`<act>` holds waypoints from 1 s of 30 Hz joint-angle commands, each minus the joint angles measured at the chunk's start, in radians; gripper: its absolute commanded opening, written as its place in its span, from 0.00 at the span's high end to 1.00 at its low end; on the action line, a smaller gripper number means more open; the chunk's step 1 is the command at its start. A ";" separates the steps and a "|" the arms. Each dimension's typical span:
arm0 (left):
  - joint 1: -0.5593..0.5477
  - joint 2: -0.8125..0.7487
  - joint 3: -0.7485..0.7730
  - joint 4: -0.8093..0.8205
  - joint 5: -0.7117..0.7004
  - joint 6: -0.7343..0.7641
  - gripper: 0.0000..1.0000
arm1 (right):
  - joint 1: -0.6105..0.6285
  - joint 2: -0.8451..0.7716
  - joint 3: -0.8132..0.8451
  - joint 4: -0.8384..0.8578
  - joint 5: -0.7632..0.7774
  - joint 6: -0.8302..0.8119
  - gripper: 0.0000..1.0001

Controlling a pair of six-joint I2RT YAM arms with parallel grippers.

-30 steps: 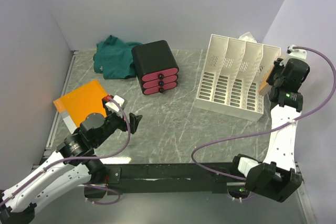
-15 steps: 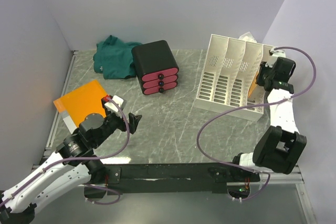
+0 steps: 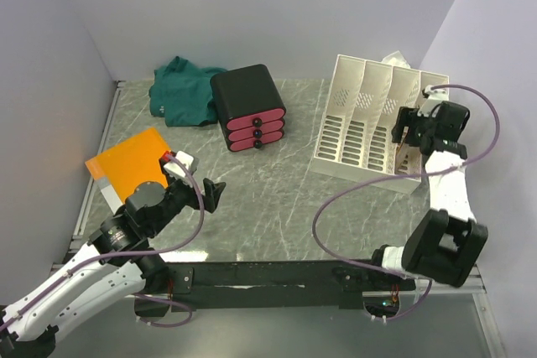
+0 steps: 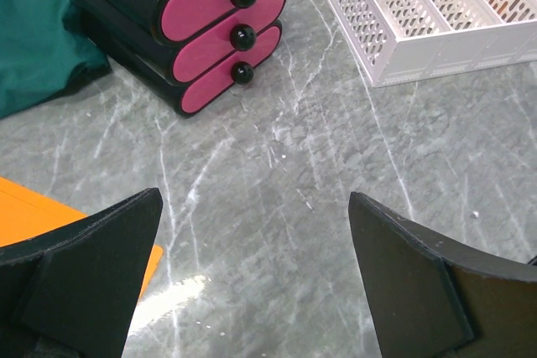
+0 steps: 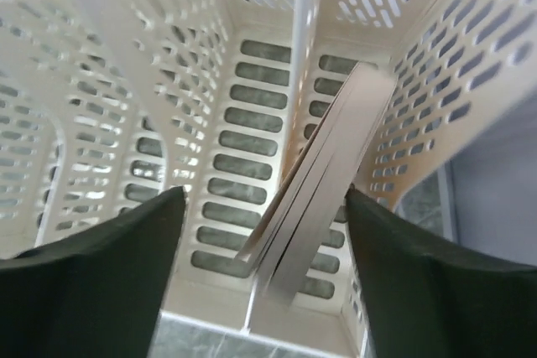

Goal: Organize the desk

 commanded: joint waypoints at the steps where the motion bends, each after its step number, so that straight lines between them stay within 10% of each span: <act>1: 0.007 -0.008 0.039 0.015 -0.009 -0.113 0.01 | -0.006 -0.184 0.009 -0.025 -0.055 -0.066 0.10; 9: 0.007 -0.008 0.045 -0.017 -0.049 -0.443 0.00 | 0.000 -0.344 0.045 -0.343 -0.539 -0.195 0.00; 15: 0.049 0.100 0.120 -0.157 -0.140 -0.546 0.01 | 0.223 -0.379 -0.110 -0.359 -0.715 -0.205 0.00; 25: 0.751 0.283 0.126 -0.171 0.268 -0.587 0.01 | 0.251 -0.401 -0.273 -0.322 -0.750 -0.285 0.00; 30: 1.019 0.393 0.140 -0.255 0.178 -0.679 0.00 | 0.251 -0.413 -0.261 -0.344 -0.741 -0.301 0.00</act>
